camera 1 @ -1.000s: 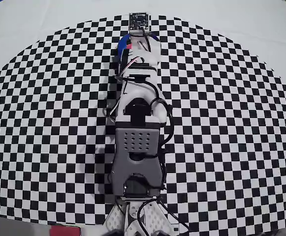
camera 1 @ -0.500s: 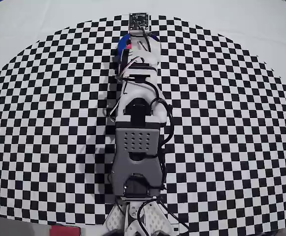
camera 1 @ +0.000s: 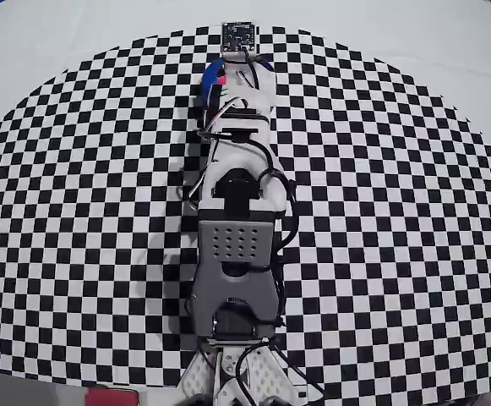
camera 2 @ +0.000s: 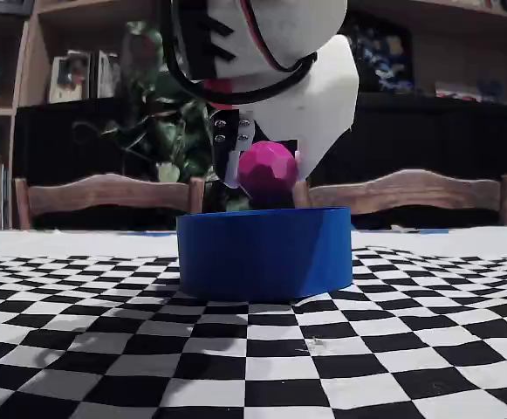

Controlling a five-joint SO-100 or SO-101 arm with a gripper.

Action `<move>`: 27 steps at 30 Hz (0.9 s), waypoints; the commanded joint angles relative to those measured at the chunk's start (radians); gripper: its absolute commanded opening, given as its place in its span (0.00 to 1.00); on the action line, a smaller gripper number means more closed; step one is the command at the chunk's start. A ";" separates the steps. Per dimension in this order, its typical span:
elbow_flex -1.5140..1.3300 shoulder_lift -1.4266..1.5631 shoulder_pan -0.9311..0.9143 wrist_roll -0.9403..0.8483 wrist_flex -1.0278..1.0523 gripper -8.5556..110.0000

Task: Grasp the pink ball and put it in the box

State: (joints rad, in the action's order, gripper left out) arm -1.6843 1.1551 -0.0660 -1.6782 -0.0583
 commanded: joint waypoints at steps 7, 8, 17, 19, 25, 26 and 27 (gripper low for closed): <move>0.038 0.009 -0.011 -0.008 -0.018 0.07; 0.038 0.009 -0.011 -0.008 -0.018 0.07; 0.038 0.009 -0.011 -0.008 -0.017 0.07; 0.038 0.009 -0.011 -0.008 -0.017 0.07; 0.031 0.009 -0.011 -0.008 -0.025 0.30; 0.029 0.009 -0.011 -0.008 -0.028 0.31; 0.028 0.011 -0.009 -0.008 -0.028 0.31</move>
State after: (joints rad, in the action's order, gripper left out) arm -1.6843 1.1551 -0.0706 -1.6782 -0.0675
